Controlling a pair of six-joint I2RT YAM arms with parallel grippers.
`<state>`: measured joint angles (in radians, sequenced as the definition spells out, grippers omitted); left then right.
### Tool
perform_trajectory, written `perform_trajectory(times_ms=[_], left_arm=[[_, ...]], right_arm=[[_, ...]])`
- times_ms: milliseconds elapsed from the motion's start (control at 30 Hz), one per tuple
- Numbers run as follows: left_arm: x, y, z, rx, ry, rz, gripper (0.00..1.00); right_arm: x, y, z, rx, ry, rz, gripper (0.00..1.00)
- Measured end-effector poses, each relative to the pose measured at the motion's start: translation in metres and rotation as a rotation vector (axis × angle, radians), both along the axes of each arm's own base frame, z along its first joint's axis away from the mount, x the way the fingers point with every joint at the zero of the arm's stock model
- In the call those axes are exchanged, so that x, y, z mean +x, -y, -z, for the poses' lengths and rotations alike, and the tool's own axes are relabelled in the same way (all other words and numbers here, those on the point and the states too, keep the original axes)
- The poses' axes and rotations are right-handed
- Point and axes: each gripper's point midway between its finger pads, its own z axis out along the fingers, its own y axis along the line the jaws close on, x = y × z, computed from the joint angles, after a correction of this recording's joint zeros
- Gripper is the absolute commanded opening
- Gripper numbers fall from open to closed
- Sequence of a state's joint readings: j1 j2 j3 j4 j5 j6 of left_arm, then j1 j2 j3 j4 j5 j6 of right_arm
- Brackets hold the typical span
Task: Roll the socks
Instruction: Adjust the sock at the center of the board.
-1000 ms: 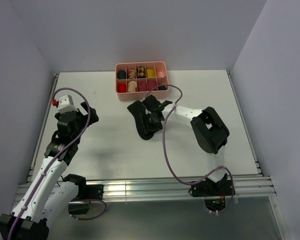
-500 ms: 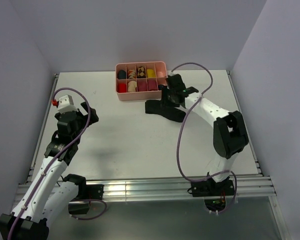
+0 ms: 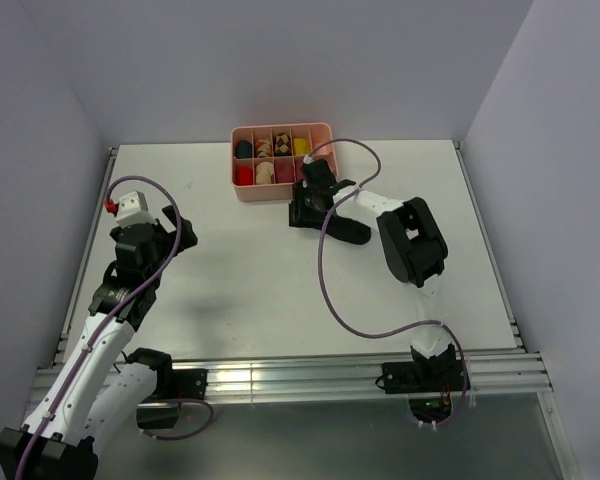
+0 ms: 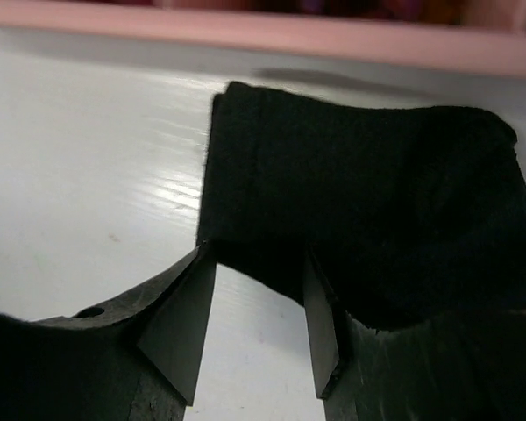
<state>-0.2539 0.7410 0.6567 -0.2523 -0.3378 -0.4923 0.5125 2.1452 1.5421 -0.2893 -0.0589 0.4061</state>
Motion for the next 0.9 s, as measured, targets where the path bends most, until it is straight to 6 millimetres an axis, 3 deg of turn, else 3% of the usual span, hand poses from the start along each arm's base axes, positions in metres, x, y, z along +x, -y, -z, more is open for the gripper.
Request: perform_trajectory(times_ms=[133,433,567,667,800,900], left_arm=[[0.0,0.001,0.0,-0.003,0.0,0.004,0.99],[0.012,0.028,0.015,-0.042,-0.049,0.122,0.99],[0.016,0.049,0.038,-0.052,-0.126,0.207,1.0],[0.015,0.071,0.059,-0.045,-0.193,0.277,0.98],[0.01,0.112,0.081,-0.026,-0.27,0.401,0.96],[0.011,0.143,0.09,-0.016,-0.296,0.48,0.95]], right_arm=[[-0.007,-0.014,-0.003,0.021,0.011,-0.075,0.51],[-0.112,-0.014,0.003,-0.029,-0.073,-0.305,0.51],[-0.143,0.011,-0.003,-0.071,-0.099,-0.316,0.52],[-0.145,0.026,-0.029,-0.06,-0.052,-0.275,0.52],[-0.126,0.045,-0.075,-0.016,0.07,-0.137,0.52],[-0.118,0.075,-0.081,0.013,0.086,0.018,0.51]])
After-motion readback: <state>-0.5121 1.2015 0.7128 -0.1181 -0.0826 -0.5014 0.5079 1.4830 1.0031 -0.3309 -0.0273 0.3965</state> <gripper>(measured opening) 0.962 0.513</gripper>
